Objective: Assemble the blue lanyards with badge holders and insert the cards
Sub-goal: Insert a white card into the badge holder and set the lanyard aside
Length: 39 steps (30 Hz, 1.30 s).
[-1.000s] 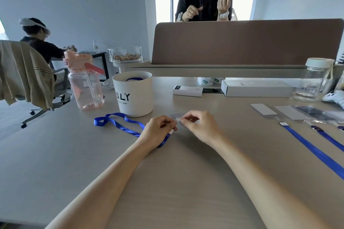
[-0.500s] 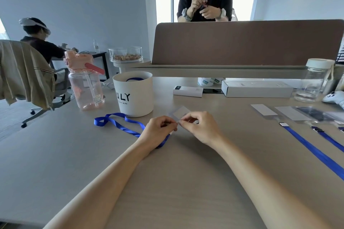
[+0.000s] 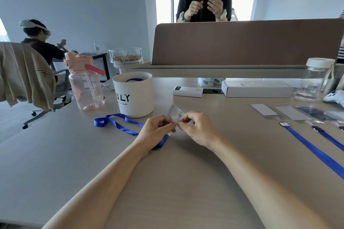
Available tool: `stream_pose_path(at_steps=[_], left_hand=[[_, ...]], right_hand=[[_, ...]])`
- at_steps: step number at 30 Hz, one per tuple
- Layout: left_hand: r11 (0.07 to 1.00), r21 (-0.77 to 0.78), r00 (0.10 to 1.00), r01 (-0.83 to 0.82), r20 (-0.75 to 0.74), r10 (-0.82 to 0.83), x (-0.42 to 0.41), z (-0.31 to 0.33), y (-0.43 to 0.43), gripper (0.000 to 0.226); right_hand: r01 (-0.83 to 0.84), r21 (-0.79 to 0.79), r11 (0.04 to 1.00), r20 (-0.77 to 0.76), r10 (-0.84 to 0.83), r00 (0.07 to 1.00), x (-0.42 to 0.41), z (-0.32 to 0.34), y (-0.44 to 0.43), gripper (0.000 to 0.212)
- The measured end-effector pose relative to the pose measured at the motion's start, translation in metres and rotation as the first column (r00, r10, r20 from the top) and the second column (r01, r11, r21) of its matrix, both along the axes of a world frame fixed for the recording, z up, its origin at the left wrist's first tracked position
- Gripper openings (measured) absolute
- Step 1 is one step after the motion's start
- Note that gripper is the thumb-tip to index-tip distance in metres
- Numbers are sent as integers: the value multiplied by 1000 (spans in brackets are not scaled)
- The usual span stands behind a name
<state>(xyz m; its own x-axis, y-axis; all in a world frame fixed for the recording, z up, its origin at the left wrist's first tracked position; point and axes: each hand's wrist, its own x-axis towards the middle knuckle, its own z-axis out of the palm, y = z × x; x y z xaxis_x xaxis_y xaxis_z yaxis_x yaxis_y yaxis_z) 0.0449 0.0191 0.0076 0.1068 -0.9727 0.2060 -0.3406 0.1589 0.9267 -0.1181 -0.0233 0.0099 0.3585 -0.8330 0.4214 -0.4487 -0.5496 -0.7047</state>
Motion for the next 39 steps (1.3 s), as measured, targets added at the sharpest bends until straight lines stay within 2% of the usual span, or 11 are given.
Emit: stream_pose_path(at_steps=[11, 17, 21, 25, 29, 33, 36, 39], left_hand=[[1000, 6, 1000, -9, 11, 9, 2, 2, 6, 5], [999, 21, 999, -32, -3, 32, 1, 1, 6, 8], [999, 30, 999, -38, 17, 38, 1, 2, 6, 11], [998, 53, 999, -20, 38, 18, 2, 1, 7, 10], [999, 47, 997, -16, 74, 13, 2, -1, 4, 8], [1000, 15, 998, -8, 63, 7, 0, -2, 1, 7], [1000, -12, 998, 2, 55, -1, -2, -2, -2, 9], [999, -35, 997, 13, 78, -10, -1, -2, -4, 13]], right_hand=[[-16, -11, 1000, 14, 16, 1000, 4, 0, 3, 11], [-35, -133, 990, -58, 28, 998, 6, -3, -1, 10], [-47, -149, 988, -108, 31, 994, 6, -4, -3, 10], [-68, -76, 995, -114, 60, 992, 3, -1, -2, 13], [-92, 79, 993, -63, 97, 993, -1, 1, -7, 15], [-92, 227, 969, 63, 79, 995, -4, 1, -7, 15], [-10, 193, 981, 112, -12, 994, -3, 1, -6, 12], [16, 152, 988, 114, -34, 993, -3, -1, -3, 11]])
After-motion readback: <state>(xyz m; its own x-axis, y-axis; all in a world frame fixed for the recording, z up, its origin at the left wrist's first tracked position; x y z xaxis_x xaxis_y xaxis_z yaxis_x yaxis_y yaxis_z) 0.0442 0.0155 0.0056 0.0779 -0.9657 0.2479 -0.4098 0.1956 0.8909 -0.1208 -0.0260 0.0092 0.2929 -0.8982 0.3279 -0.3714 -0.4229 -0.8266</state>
